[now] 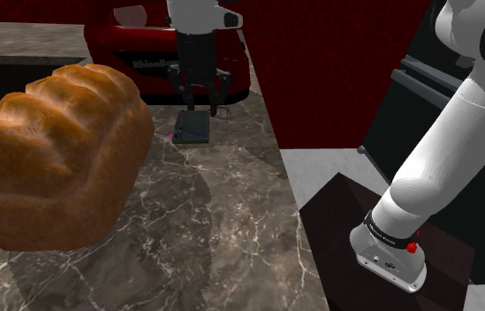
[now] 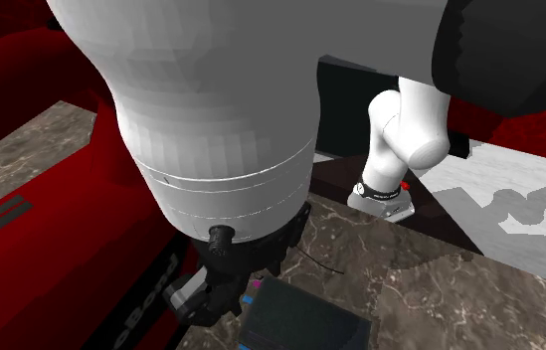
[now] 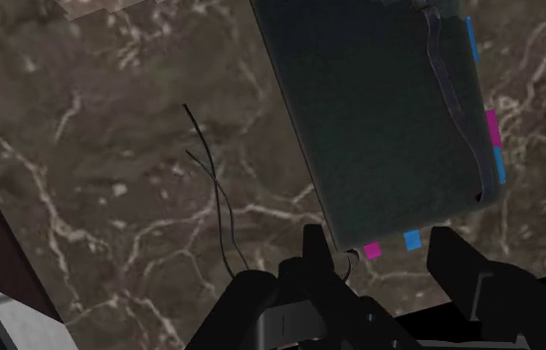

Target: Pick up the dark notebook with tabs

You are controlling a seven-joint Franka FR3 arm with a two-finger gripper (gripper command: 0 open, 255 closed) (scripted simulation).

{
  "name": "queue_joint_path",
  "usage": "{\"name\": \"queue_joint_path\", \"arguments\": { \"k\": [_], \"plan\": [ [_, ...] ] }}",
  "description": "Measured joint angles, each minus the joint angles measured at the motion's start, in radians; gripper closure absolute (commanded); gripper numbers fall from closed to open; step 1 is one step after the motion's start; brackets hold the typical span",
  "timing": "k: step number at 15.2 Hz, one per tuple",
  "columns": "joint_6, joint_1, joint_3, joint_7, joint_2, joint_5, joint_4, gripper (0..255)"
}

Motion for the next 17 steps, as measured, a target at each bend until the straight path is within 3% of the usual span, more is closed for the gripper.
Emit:
{"name": "queue_joint_path", "arguments": {
  "k": [17],
  "plan": [
    [-0.225,0.031,0.021,0.044,0.102,-0.068,0.297,255]
  ]
}}
